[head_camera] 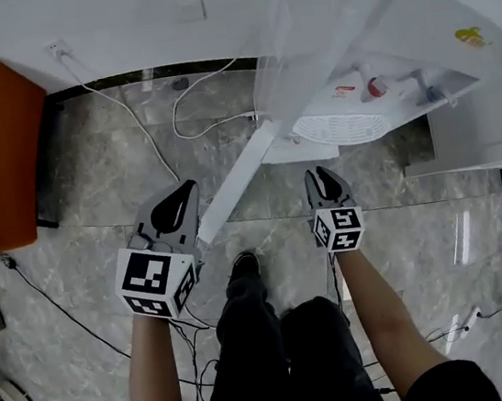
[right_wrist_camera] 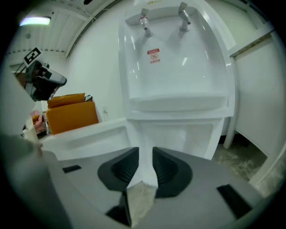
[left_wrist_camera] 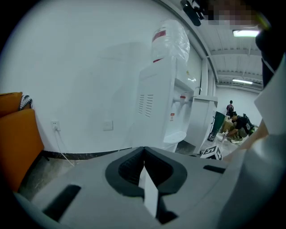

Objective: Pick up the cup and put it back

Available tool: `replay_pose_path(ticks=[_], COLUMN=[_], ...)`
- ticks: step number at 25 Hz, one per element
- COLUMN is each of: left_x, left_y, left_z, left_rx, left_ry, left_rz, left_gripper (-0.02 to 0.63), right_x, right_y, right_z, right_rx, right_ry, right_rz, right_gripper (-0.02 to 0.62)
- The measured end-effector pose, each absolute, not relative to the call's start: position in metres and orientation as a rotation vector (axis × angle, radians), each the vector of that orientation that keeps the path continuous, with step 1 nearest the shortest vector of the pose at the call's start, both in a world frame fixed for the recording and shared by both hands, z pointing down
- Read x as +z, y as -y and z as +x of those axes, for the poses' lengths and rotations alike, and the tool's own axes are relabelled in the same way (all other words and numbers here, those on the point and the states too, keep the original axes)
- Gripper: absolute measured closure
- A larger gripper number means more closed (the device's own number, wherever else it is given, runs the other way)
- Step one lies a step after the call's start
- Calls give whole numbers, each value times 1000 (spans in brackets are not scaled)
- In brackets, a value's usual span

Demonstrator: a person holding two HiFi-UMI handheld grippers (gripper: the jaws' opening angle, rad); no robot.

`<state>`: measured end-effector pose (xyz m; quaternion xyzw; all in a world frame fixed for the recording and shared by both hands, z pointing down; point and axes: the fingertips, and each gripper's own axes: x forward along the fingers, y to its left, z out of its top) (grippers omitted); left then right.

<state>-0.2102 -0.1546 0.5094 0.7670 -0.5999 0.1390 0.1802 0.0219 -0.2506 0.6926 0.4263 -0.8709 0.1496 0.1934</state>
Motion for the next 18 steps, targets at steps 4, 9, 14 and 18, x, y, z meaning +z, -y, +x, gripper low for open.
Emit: replay_pose_path(ticks=[4, 9, 14, 18], left_x=[479, 417, 353, 312], left_y=[123, 75, 13, -11], left_z=[-186, -141, -92, -71], left_rx=[395, 364, 355, 350], left_ry=[1649, 1643, 1605, 1610], left_rz=[2122, 2077, 2029, 2014], left_gripper=[595, 595, 595, 595], right_x=[624, 543, 457, 401], right_y=[220, 172, 118, 98], right_z=[31, 52, 87, 111], right_rx=[416, 450, 490, 558], right_ry=[2478, 2509, 2514, 2548], right_rz=[1166, 1105, 1093, 1102], right_gripper=[499, 508, 557, 589])
